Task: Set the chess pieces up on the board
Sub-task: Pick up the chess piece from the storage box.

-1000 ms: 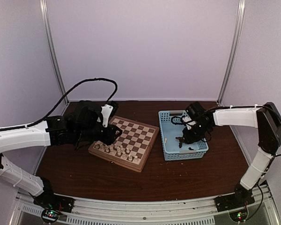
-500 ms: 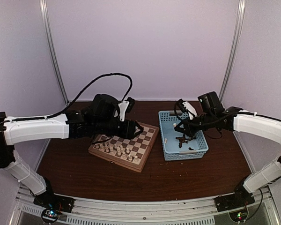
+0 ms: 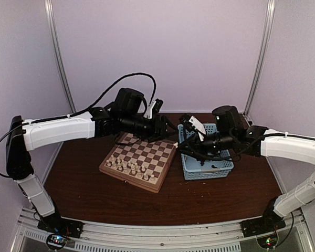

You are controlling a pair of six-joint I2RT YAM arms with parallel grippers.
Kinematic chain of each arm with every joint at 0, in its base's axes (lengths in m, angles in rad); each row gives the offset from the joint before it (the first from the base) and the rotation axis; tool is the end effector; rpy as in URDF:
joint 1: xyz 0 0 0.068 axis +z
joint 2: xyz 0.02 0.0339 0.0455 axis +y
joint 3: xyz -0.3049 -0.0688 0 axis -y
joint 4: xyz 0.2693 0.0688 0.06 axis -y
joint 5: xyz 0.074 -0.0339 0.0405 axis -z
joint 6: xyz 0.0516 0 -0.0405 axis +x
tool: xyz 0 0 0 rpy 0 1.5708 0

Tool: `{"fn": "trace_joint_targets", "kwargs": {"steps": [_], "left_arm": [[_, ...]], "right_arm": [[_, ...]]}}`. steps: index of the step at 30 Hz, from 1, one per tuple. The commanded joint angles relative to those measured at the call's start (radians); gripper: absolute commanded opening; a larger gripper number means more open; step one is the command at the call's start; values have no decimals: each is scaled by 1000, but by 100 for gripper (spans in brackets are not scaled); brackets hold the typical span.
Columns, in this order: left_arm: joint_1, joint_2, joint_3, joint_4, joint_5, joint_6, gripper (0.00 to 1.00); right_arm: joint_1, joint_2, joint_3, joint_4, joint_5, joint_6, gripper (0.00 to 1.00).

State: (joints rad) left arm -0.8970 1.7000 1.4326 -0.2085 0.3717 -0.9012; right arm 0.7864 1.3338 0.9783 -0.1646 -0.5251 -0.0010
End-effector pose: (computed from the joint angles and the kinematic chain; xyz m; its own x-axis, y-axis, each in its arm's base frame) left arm 0.2620 -0.3582 0.3466 -0.9062 -0.0358 -0.4212 0.3528 0.4849 -0.8002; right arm 0.2111 0.2481 0.3134 -0.3501 -0.3521 -0.8680 -0.9201 0.3030 0.2483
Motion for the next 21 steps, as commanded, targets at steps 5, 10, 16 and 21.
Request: {"fn": "trace_joint_targets", "kwargs": {"steps": [5,10,16,21], "left_arm": [[6,43,-3,43,121,-104,54],[7,58,-3,51,144,-117,51],[7,71,8,18,157,-111,48],[7,82,9,19,167,-113,42]], "right_arm": [[8,-9,3,55,45,-33,10],[8,5,16,39,65,-51,10],[8,18,25,44,75,-62,11],[8,42,48,46,44,-63,11]]}}
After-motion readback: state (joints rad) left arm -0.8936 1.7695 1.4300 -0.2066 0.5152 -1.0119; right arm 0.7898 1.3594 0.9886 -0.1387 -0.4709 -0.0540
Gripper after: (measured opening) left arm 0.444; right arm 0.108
